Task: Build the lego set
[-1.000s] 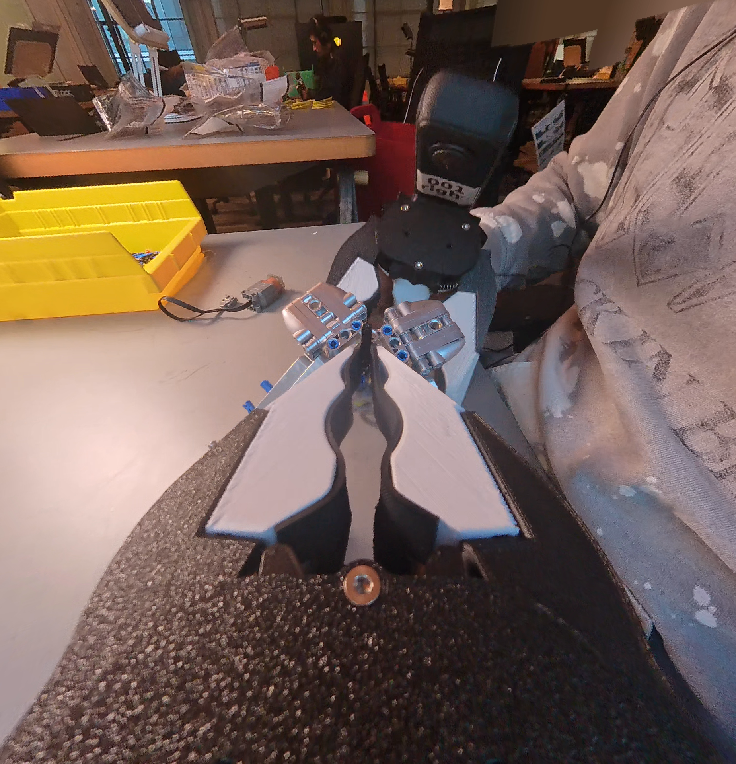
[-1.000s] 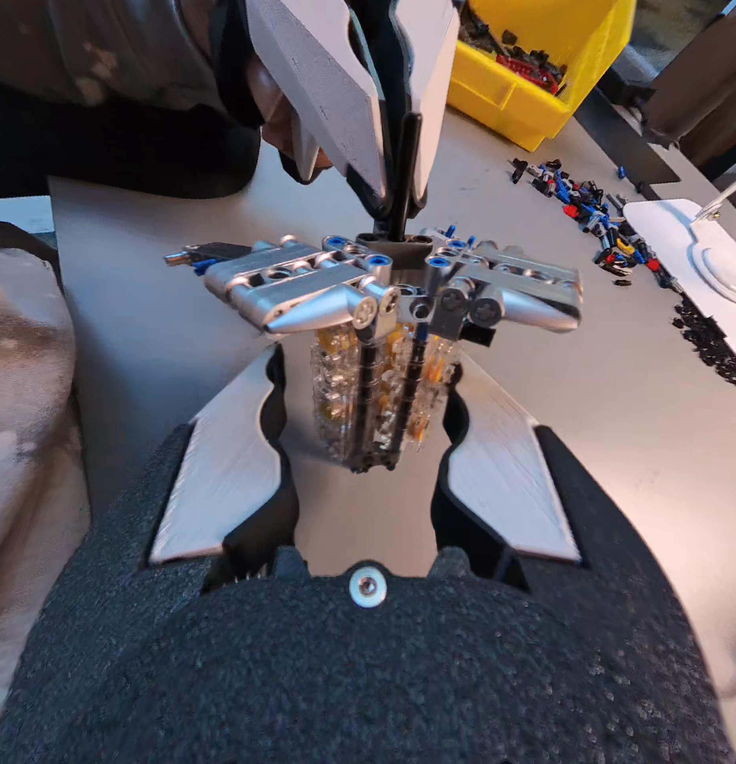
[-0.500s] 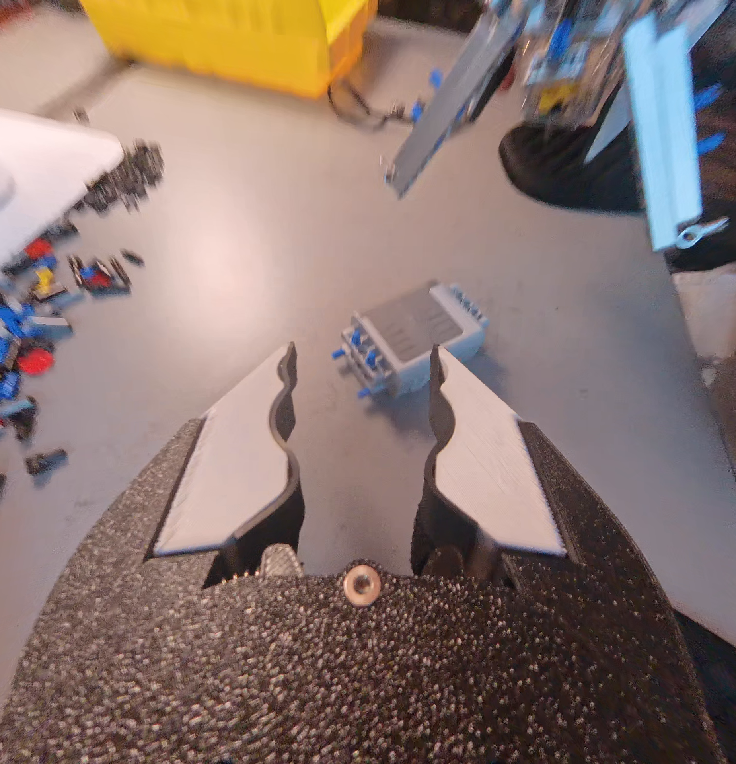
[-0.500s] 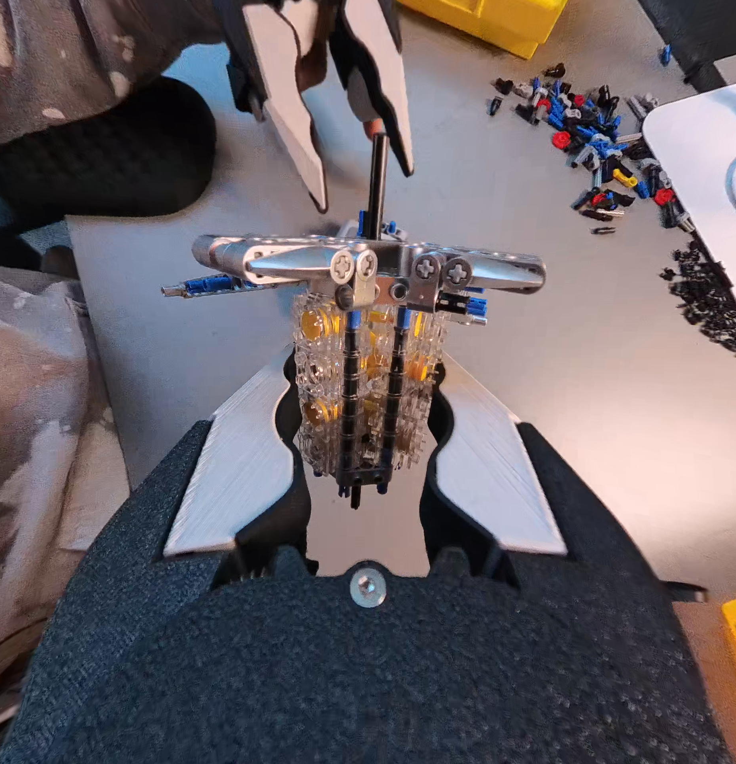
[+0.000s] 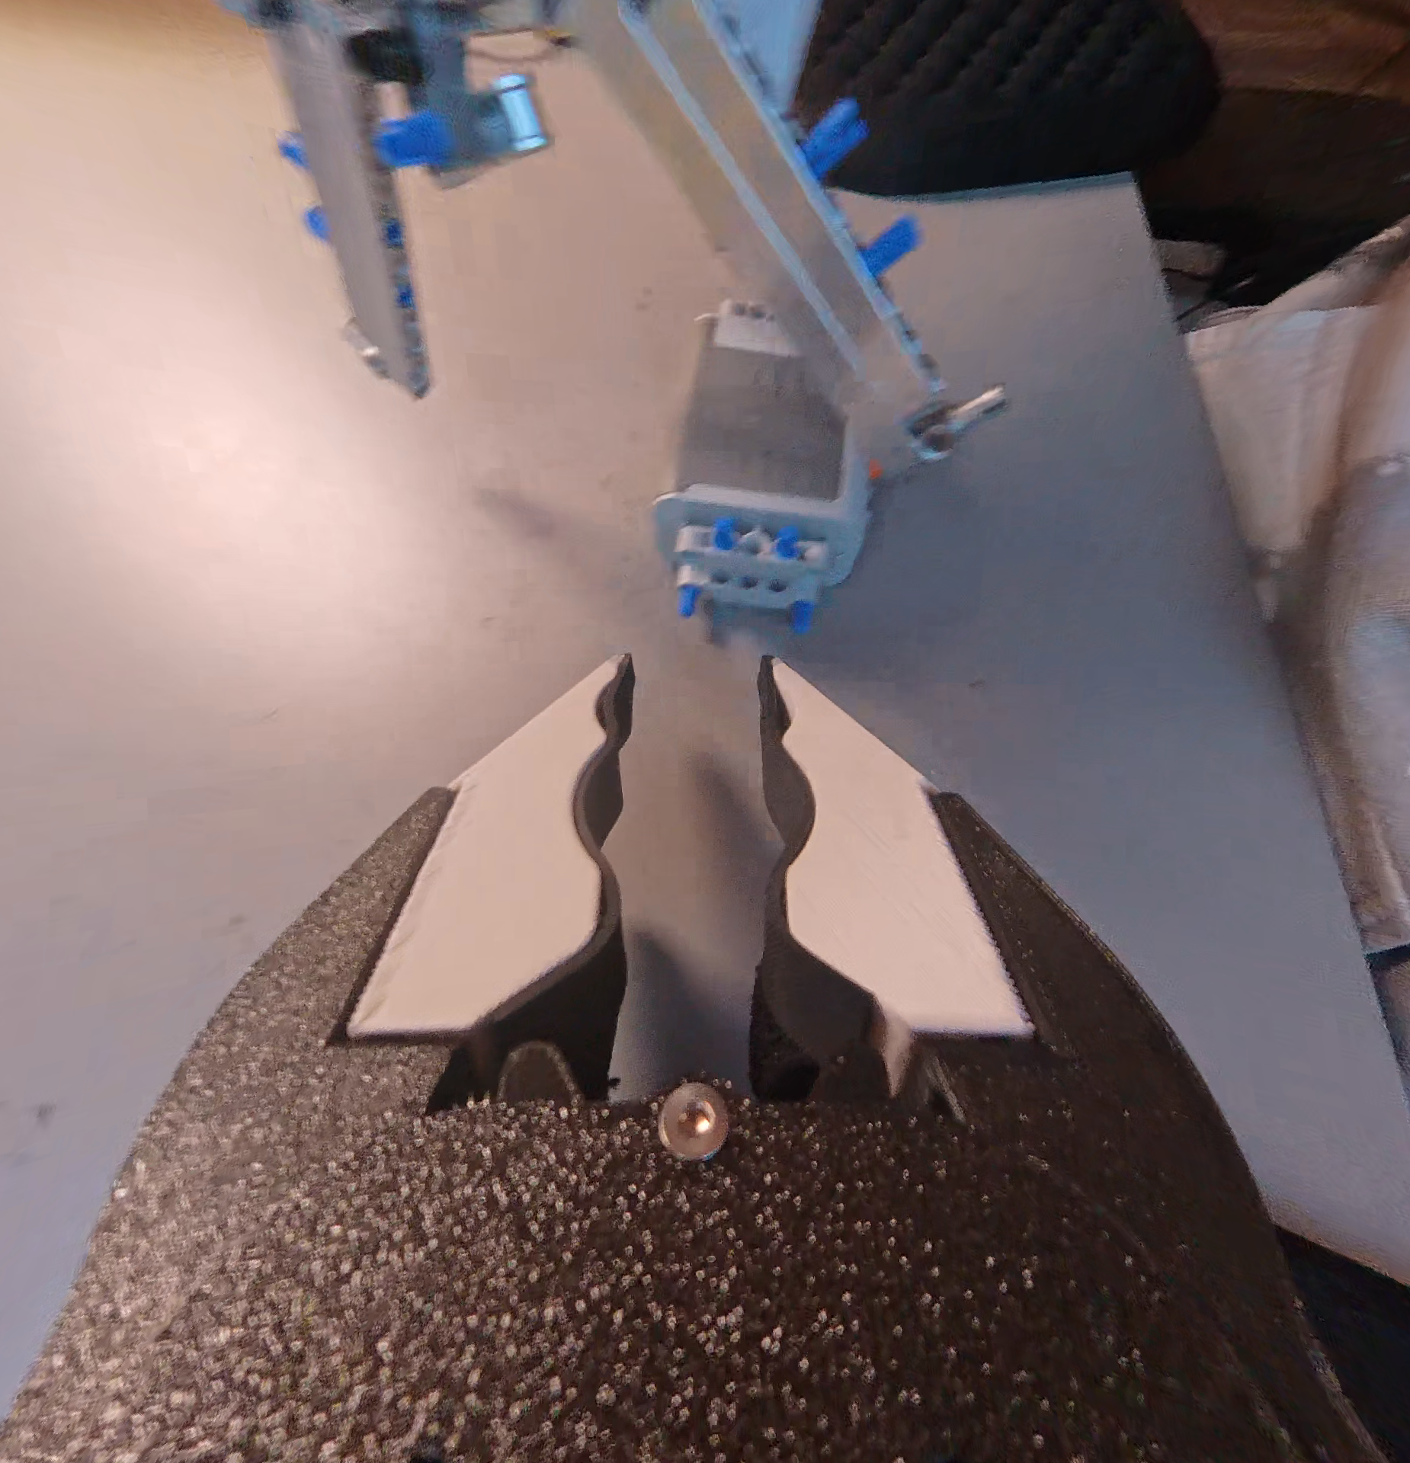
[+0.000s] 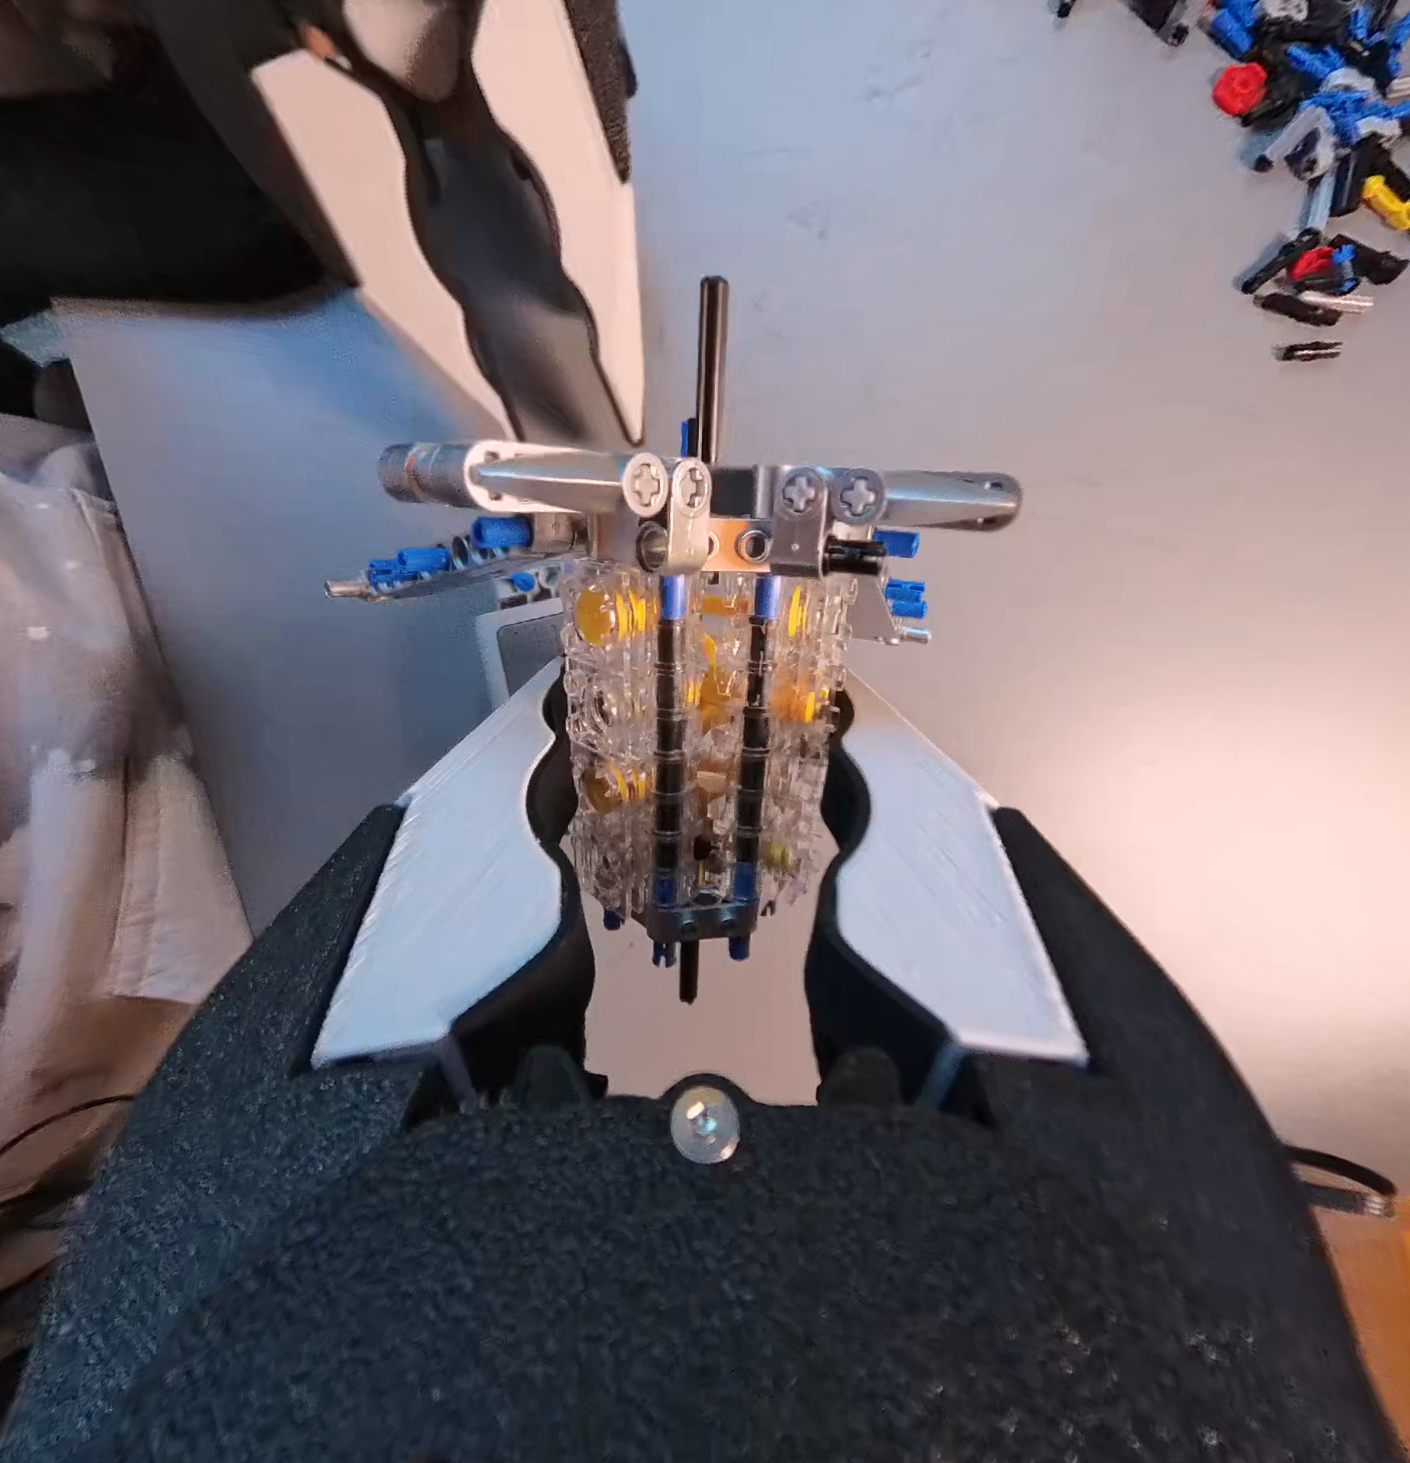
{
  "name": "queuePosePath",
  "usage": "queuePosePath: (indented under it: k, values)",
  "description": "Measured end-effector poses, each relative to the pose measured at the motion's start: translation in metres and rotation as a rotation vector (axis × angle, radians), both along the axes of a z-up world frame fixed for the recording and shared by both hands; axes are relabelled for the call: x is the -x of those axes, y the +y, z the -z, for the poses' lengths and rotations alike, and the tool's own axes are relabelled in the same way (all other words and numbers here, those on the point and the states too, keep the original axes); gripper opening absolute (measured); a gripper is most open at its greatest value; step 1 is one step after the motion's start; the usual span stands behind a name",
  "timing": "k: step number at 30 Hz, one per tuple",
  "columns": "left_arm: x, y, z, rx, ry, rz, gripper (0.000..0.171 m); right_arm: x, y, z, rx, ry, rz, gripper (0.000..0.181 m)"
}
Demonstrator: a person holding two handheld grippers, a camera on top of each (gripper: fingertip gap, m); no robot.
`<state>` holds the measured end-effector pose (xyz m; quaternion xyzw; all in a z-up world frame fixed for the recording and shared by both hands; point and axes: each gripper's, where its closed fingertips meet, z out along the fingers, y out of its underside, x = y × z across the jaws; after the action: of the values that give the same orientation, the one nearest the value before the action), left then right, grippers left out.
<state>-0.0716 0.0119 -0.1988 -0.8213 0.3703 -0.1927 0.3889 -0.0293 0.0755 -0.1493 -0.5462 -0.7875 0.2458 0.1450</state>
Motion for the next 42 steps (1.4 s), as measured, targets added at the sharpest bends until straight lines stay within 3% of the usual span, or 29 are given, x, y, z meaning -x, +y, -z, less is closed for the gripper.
queuePosePath:
  k: [3, 8, 10, 15, 21, 27, 32, 35, 42]
  values:
    - [0.015, 0.007, -0.002, -0.039, 0.008, -0.056, 0.03, -0.005, -0.013, 0.006, -0.016, -0.044, -0.044, 0.059]
    - [0.005, 0.005, -0.056, -0.241, -0.127, -0.03, 0.028, -0.01, -0.034, 0.018, -0.04, -0.116, -0.11, 0.059]
    - [-0.003, -0.002, -0.061, -0.256, -0.146, 0.015, 0.027, -0.008, -0.036, 0.021, -0.062, -0.119, -0.117, 0.059]
    - [-0.006, -0.004, -0.039, -0.22, -0.05, 0.048, 0.022, -0.002, -0.034, 0.027, -0.066, -0.1, -0.108, 0.058]
    - [0.0, 0.002, -0.029, -0.2, 0.019, -0.007, 0.022, -0.009, -0.008, 0.024, -0.092, -0.065, -0.044, 0.058]
    - [-0.037, 0.006, -0.012, -0.197, 0.101, 0.031, 0.059, -0.043, 0.019, 0.002, 0.063, 0.049, 0.114, 0.059]
    - [-0.067, 0.026, -0.005, -0.191, 0.126, -0.123, 0.097, -0.079, 0.048, -0.005, 0.047, 0.121, 0.247, 0.059]
    - [-0.07, 0.032, 0.002, -0.179, 0.161, -0.183, 0.098, -0.092, 0.051, -0.005, 0.059, 0.16, 0.284, 0.059]
    - [-0.071, 0.032, 0.009, -0.158, 0.194, -0.182, 0.077, -0.106, 0.048, 0.002, 0.065, 0.203, 0.287, 0.059]
